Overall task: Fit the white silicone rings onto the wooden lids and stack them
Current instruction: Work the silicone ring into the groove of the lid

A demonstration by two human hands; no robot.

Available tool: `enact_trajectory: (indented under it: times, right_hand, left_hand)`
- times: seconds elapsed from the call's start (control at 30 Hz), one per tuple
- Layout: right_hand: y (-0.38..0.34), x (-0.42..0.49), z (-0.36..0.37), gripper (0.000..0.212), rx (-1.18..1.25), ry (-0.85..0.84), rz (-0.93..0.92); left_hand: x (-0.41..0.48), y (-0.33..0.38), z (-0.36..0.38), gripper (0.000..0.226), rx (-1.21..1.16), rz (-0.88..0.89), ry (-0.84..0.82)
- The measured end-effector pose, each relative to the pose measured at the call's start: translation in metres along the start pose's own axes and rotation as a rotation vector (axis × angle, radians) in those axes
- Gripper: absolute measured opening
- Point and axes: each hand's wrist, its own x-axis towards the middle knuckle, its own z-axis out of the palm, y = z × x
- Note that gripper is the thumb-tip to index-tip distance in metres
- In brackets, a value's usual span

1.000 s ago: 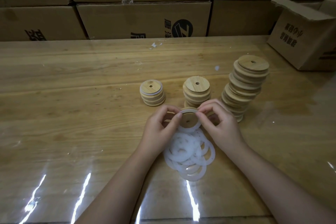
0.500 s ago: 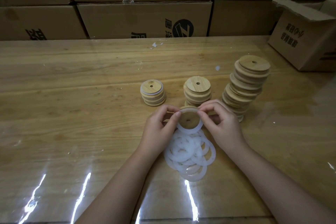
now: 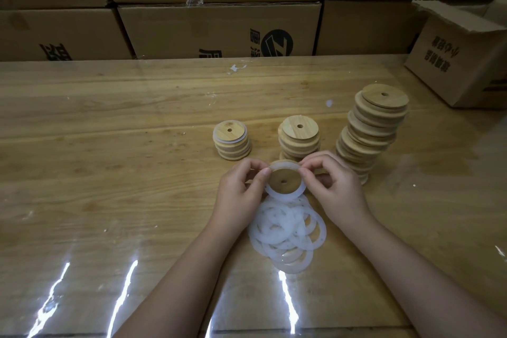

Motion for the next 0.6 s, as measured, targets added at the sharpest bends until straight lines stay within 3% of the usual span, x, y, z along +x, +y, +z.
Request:
enact_trajectory:
  times: [0.43, 0.6]
  right_hand:
    - [0.0017, 0.0002, -0.0001, 0.006, 0.011, -0.040, 0.044]
    - [0.0005, -0.0015, -0.0008, 0.007, 0.024, -0.065, 0.012]
  left_hand:
    - [0.0024, -0.0002, -0.0018, 0.021, -0.022, -0.059, 0.008]
    - [-0.0011, 0.0054, -0.0024, 0.013, -0.028, 0.052, -0.017]
